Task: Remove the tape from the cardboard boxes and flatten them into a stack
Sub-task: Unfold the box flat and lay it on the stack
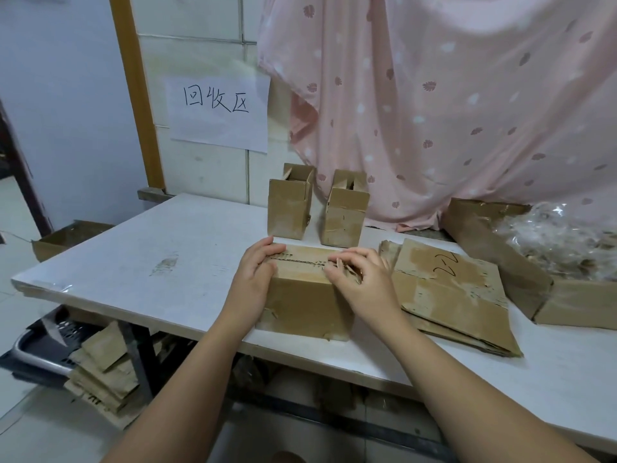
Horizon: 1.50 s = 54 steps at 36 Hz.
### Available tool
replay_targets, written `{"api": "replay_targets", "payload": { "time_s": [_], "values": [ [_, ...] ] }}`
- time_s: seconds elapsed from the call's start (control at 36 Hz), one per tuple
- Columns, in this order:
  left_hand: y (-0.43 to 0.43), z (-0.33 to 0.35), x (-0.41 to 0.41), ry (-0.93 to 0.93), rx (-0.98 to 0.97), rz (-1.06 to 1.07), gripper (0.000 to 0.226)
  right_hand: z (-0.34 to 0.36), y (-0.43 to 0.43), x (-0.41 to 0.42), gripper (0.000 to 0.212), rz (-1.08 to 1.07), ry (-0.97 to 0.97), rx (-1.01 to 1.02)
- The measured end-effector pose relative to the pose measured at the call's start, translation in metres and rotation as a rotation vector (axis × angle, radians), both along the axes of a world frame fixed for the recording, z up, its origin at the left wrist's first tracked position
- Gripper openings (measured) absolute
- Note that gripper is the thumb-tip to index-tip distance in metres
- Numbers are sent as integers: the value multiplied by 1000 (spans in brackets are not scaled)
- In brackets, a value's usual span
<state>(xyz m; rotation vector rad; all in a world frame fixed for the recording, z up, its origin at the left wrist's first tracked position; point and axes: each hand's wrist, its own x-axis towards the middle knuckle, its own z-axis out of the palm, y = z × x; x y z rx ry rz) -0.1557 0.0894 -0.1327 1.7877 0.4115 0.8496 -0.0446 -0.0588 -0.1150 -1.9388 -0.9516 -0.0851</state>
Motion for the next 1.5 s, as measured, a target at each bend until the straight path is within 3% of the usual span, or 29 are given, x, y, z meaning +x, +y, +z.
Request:
{"api": "replay_targets", "payload": {
  "time_s": [0.06, 0.19, 0.33, 0.44, 0.53, 0.64, 0.78, 0.86, 0.94, 1.08, 1.19, 1.33, 1.39, 1.44, 1.5],
  "values": [
    [0, -1, 0, -11, 9, 6, 36, 0, 1, 1, 9, -14, 32, 54],
    [2, -1, -2, 19, 82, 2, 27, -5, -1, 5, 30, 14, 116, 164],
    [9, -5, -8, 78, 175, -82, 24, -4, -3, 2, 25, 39, 115, 181],
    [16, -8, -20, 139, 237, -192, 57, -12, -13, 2, 15, 124, 89, 81],
    [20, -7, -21, 142, 230, -203, 57, -21, -25, 2, 53, 211, 33, -97],
    [18, -6, -18, 112, 217, -181, 48, -17, -30, 7, 62, 220, -75, -179],
    [9, 17, -19, 43, 25, -126, 29, -1, -25, 6, 54, 236, -22, -149],
    [14, 32, -24, 94, -150, -228, 39, 4, -21, 2, 47, 261, 108, -95],
    [21, 38, -35, 187, -183, -361, 52, 6, -22, 0, 45, 320, 275, -62],
    [18, 38, -43, 125, -316, -300, 41, 10, -18, -10, 48, 338, 515, -29],
    [13, 37, -40, 159, -521, -188, 41, 16, -17, -11, 67, 344, 567, 13],
    [15, 35, -35, 284, -729, -127, 51, 19, -26, -8, 119, 499, 684, 81],
    [14, 37, -34, 334, -763, -141, 54, 21, -31, -10, 130, 542, 692, 64],
    [11, 37, -34, 384, -754, -159, 58, 22, -35, -13, 122, 531, 660, 16],
    [9, 37, -35, 402, -736, -180, 61, 22, -36, -14, 98, 445, 651, 0]
  ]
}}
